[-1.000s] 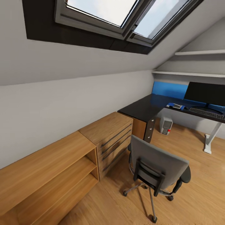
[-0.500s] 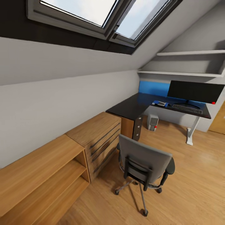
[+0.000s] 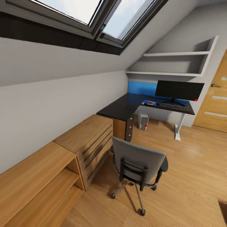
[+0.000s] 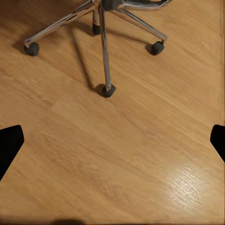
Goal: In the bedroom, organize the workspace by keeping the computer under the desk, ensuring the monitor is on the desk, placing the keyboard on the desk next to the monitor, placing the mouse on the desk next to the keyboard, moving the folder from the swivel chair onto the desk next to the mouse, stacking the notebook on top of the folder with the pen on top of the notebook, and positioning the swivel chair next to the desk.
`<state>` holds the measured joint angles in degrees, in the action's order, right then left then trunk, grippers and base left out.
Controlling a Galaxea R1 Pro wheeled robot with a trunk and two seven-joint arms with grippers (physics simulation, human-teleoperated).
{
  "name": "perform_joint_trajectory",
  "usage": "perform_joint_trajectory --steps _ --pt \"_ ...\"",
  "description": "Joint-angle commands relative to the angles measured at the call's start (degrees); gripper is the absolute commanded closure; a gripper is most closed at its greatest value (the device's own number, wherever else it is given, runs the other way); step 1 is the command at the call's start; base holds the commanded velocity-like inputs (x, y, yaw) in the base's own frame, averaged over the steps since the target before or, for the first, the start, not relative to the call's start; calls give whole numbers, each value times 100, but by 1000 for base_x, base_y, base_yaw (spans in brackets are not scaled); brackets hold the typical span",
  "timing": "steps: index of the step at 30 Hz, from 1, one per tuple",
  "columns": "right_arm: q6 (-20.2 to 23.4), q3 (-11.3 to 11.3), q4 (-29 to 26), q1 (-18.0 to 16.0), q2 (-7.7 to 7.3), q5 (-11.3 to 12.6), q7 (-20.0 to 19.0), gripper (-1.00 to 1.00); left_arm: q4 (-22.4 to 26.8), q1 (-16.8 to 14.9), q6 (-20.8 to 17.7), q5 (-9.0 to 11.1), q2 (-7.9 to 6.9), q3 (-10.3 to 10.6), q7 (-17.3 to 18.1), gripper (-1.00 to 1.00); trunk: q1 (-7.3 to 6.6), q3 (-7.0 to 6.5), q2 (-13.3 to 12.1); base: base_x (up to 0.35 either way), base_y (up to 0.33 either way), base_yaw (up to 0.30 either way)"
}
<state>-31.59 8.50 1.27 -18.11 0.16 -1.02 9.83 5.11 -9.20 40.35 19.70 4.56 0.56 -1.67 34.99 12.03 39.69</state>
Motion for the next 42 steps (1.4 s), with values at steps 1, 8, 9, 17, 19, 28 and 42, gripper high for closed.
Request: perform_joint_trajectory --steps 1,8,9,17,19,28,42 --pt "-14 46 14 -8 2 -12 46 -100 -1 -3 17 1 1 8 -17 -100 2 8 7 31 53 -268" --pt "-14 46 14 -8 2 -12 43 -100 -1 -3 17 2 1 7 -17 -100 2 8 7 10 18 -268" --pt "-14 46 14 -8 2 -12 44 -100 -1 -3 17 1 1 7 -17 -100 2 8 7 3 11 -269" --pt "-14 46 14 -8 2 -12 45 -100 -1 -3 17 0 1 8 -17 -100 2 8 7 1 142 -269" --pt "-14 46 14 -8 2 -12 45 -100 -1 -3 17 0 1 7 -17 -100 2 8 7 0 259 -268" --pt "-14 46 14 -8 2 -12 46 -100 -1 -3 17 2 1 7 -17 -100 2 8 7 0 89 -268" --pt "-14 46 14 -8 2 -12 46 -100 -1 -3 17 4 1 5 -17 -100 2 8 7 0 104 -269"
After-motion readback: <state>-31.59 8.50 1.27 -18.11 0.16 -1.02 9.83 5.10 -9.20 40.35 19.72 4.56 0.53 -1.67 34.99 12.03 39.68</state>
